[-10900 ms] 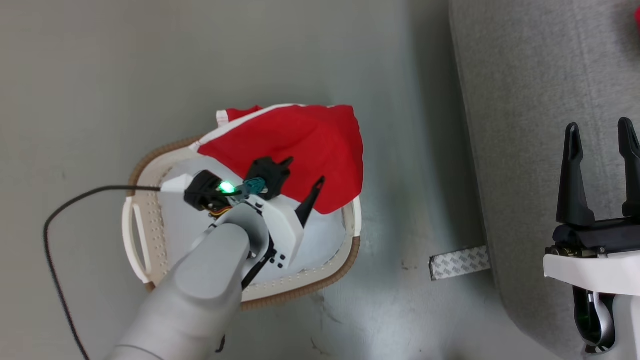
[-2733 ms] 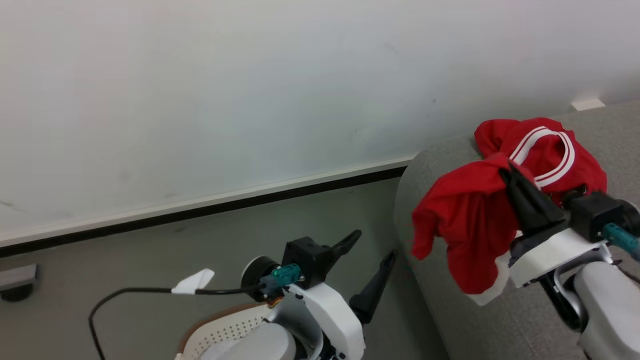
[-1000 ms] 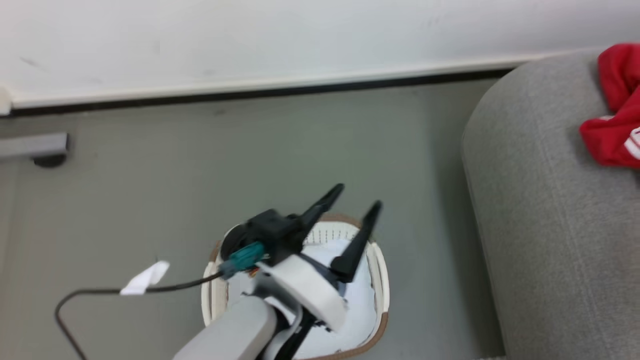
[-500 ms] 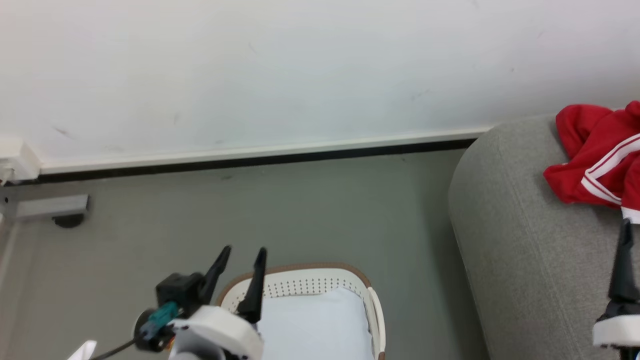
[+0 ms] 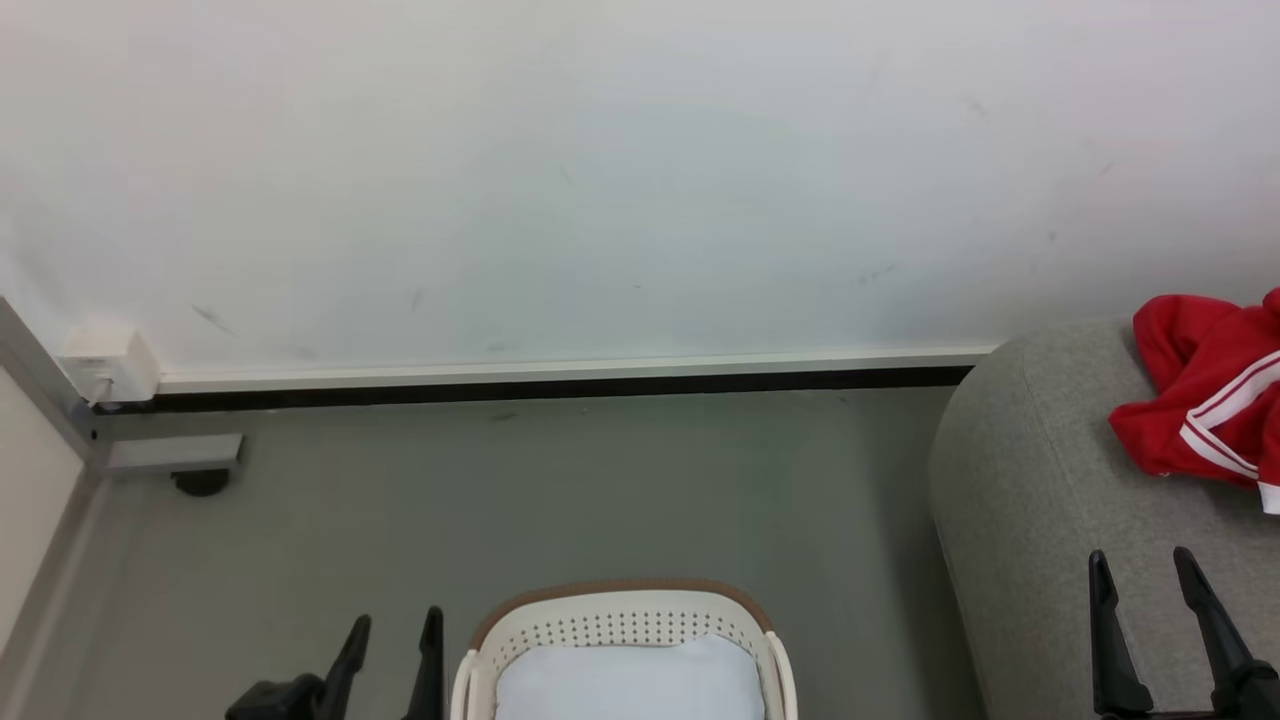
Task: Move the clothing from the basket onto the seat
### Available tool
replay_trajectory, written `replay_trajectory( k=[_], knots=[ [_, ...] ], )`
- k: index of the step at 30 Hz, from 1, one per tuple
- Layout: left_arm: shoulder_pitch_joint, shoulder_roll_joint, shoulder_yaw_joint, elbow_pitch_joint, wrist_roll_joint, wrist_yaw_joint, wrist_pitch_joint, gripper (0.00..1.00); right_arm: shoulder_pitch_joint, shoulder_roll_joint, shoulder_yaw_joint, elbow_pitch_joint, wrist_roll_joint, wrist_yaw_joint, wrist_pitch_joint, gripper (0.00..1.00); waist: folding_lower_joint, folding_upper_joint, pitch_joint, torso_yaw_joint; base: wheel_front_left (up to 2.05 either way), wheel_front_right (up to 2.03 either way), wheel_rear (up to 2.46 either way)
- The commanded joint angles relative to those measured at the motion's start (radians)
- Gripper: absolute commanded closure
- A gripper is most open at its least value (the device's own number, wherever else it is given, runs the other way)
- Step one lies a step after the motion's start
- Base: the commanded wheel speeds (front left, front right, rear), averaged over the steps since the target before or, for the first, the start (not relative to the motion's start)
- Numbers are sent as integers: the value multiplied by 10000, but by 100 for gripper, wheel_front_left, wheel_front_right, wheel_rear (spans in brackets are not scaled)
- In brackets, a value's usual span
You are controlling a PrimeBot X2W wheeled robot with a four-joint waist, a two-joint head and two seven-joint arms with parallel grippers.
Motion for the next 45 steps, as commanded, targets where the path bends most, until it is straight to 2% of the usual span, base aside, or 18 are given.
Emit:
replay_trajectory(
  k=[1,14,27,28,33,45],
  knots=[
    [153,-30,182,78,263,-115,-3,0,161,-22,54,-5,107,-23,12,0,3,0,-76,64,0,0,0],
    [435,-713,1448,357,1554,-1036,-3,0,445,-21,575,667,553,-23,10,0,3,0,-283,149,0,0,0],
    [478,-1078,2038,461,2036,-1445,-3,0,315,-20,778,780,446,-23,10,0,3,0,-256,255,0,0,0],
    [475,-1097,2057,475,2043,-1488,-3,100,305,-20,781,787,440,-23,10,100,3,0,-254,263,0,0,0],
    [448,-1127,2009,827,1782,-1460,60,100,449,66,806,1102,677,2,40,100,3,0,-250,265,0,0,0],
    [214,-1144,2305,663,-422,-1568,681,100,143,49,641,1102,3014,0,649,100,3,0,-207,230,0,0,0]
  ],
)
